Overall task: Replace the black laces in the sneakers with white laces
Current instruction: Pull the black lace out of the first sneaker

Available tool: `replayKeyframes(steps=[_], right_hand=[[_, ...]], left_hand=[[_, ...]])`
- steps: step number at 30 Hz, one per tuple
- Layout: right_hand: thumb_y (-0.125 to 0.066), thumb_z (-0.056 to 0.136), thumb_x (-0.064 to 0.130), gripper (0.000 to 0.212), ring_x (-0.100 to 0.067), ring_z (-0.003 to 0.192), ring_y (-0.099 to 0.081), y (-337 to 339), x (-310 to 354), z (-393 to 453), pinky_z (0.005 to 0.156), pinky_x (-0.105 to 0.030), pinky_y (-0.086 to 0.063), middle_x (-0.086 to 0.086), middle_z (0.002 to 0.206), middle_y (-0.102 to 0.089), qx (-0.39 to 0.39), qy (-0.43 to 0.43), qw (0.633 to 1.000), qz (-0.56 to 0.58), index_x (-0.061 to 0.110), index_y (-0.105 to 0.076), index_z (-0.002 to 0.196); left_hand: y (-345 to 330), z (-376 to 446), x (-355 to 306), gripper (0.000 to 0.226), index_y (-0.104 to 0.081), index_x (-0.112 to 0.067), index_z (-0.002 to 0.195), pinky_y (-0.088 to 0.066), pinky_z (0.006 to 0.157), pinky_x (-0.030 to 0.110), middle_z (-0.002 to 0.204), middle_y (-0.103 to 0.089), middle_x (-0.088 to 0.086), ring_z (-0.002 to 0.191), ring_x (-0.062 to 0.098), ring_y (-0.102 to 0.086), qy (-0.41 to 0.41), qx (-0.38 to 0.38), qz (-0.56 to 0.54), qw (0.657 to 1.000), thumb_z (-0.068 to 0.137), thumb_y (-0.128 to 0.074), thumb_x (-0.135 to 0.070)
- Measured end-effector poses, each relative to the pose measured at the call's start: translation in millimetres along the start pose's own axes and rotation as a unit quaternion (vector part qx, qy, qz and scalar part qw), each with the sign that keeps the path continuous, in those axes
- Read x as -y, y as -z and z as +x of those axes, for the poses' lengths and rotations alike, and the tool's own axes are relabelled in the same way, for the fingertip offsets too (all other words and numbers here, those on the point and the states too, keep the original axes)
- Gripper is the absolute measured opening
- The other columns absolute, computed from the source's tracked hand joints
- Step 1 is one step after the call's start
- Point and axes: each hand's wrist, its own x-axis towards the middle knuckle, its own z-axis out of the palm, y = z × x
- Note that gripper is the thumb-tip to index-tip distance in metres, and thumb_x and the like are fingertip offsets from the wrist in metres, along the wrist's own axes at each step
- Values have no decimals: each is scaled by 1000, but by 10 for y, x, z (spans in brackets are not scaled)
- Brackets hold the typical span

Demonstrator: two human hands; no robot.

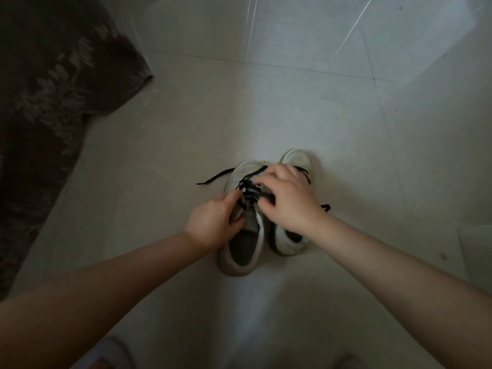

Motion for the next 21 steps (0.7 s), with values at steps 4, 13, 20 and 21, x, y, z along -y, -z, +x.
replayKeyframes(steps=[4,13,20,21], right_hand=[[-58,80,34,39,-23,125,-36,-193,241,-47,101,-36,-23,-2,124,-49,67,66,994,-62,15,-58,114],[-61,75,23,33,-22,118,-46,-291,31,-113,93,-37,-30,7,126,-54,36,22,996,-77,20,-63,107],[-63,62,29,27,-26,92,-58,-384,36,-107,88,-39,-36,2,101,-65,0,19,988,-156,18,-72,86],[-69,62,31,25,-26,91,-59,-370,71,-84,89,-41,-38,1,98,-65,8,23,983,-181,18,-72,83]], left_hand=[[18,18,-6,34,-51,-10,109,-47,61,40,100,-63,13,88,38,-62,3,-9,-55,998,81,-55,-27],[41,-6,64,40,-51,-8,113,-41,56,33,77,-50,1,70,36,-59,-7,-2,-116,993,78,-46,-27],[65,33,85,46,-53,-9,118,-44,62,33,90,-59,11,74,33,-59,-26,4,-112,993,77,-45,-28],[68,34,79,45,-54,-10,117,-43,62,33,88,-59,10,74,33,-59,-26,5,-109,994,77,-45,-28]])
